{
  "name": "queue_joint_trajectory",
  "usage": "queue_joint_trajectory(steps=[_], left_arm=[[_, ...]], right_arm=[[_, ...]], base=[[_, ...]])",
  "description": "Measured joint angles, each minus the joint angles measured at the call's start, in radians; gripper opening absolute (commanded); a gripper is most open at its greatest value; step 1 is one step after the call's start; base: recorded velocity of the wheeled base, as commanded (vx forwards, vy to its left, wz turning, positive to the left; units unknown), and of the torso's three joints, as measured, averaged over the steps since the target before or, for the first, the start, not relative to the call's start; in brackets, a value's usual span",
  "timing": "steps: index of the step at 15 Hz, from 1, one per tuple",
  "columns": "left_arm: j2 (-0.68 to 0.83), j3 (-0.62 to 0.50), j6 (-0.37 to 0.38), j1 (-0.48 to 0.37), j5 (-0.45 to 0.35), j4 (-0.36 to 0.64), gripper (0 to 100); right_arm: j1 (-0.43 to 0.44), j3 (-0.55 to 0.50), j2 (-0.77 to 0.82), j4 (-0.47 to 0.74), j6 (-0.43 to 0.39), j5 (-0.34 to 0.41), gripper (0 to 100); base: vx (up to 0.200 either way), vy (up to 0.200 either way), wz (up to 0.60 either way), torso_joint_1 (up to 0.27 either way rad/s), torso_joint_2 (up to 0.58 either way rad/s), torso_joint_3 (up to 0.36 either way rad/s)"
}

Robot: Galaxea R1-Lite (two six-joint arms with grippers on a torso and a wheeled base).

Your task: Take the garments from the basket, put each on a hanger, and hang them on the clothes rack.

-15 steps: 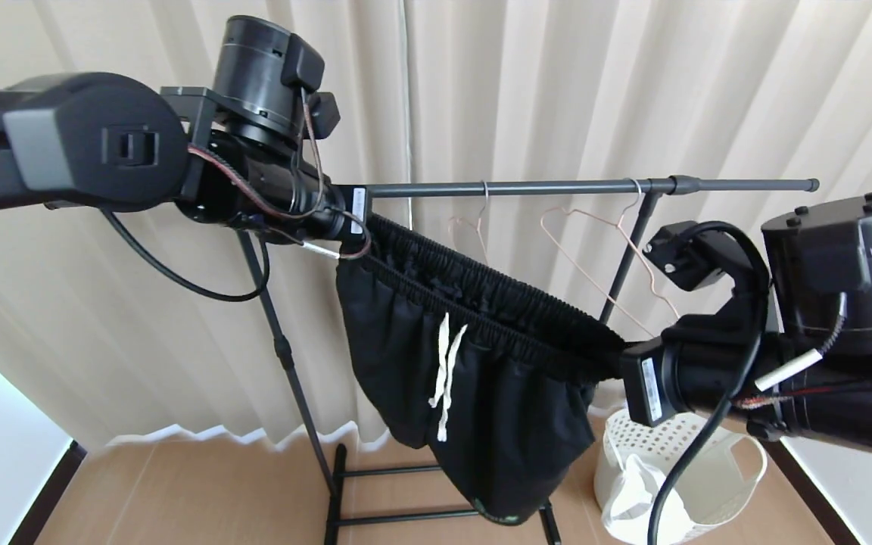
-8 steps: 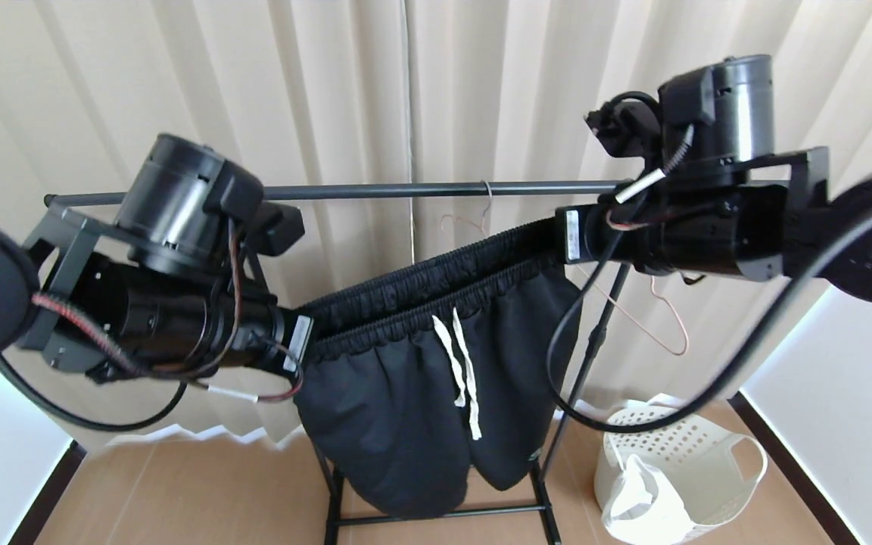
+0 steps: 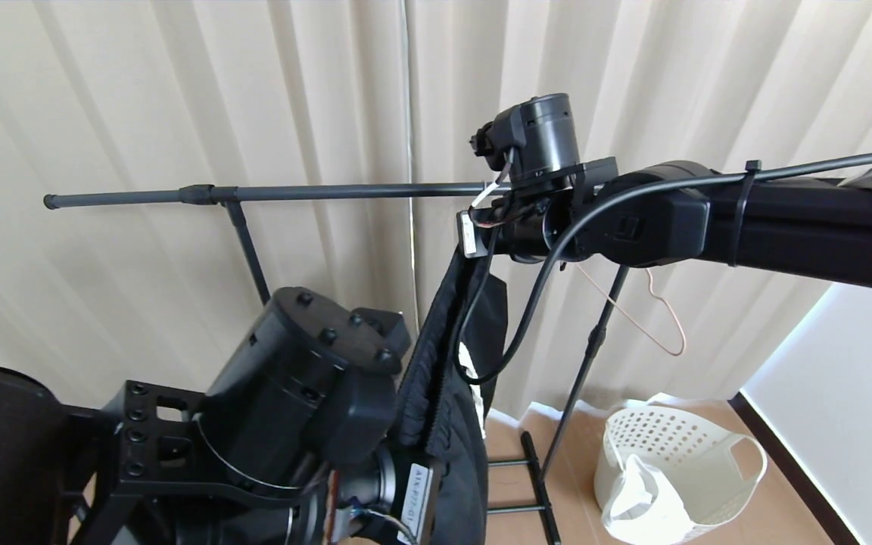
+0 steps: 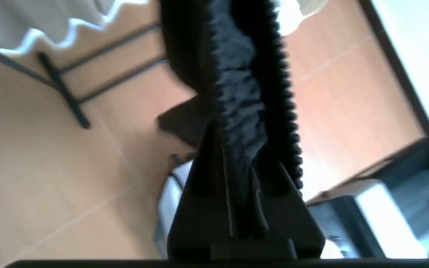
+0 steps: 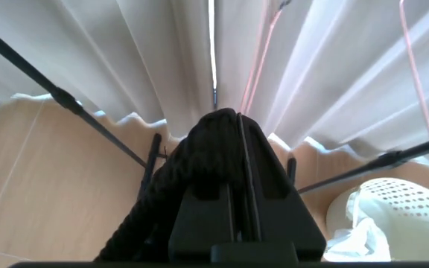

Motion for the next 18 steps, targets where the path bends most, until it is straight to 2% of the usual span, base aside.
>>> queue_joint_trajectory(steps=[3,6,7,9,12,16,18], left_arm=[[0.06,-0.058,-0.025,-0.023,0.007,0.001,0],[0.062,-0.047,-0.025,-0.009,0.015,0.007,0],[0.043,-0.036,-0.021,0.014,0.017,0.007,0],[0.003,-0.026,0.008,0.078,0.019,0.008,0],[-0.013,-0.056,0.108,0.199,0.018,0.001,0],[0.08,-0.204,0.15,0.302,0.054,0.002,0],[0.131,-0.271,0.168,0.321,0.082,0.006,0]], right_arm=[[0.013,-0.005,0.003,0.008,0.053,0.0,0],[0.015,0.005,-0.053,0.026,0.091,0.001,0],[0.01,0.037,-0.097,0.038,0.1,0.003,0],[-0.001,0.175,-0.204,0.049,0.117,0.005,0],[-0.029,0.47,-0.381,0.037,0.132,0.022,0],[-0.1,0.794,-0.561,-0.076,0.115,0.055,0],[-0.123,0.885,-0.613,-0.12,0.1,0.084,0]], base=[[0.0,0.0,0.0,0.0,0.0,0.0],[0.0,0.0,0.0,0.0,0.0,0.0],[0.0,0.0,0.0,0.0,0.0,0.0],[0.0,0.0,0.0,0.0,0.0,0.0],[0.0,0.0,0.0,0.0,0.0,0.0],[0.0,0.0,0.0,0.0,0.0,0.0],[0.0,0.0,0.0,0.0,0.0,0.0]])
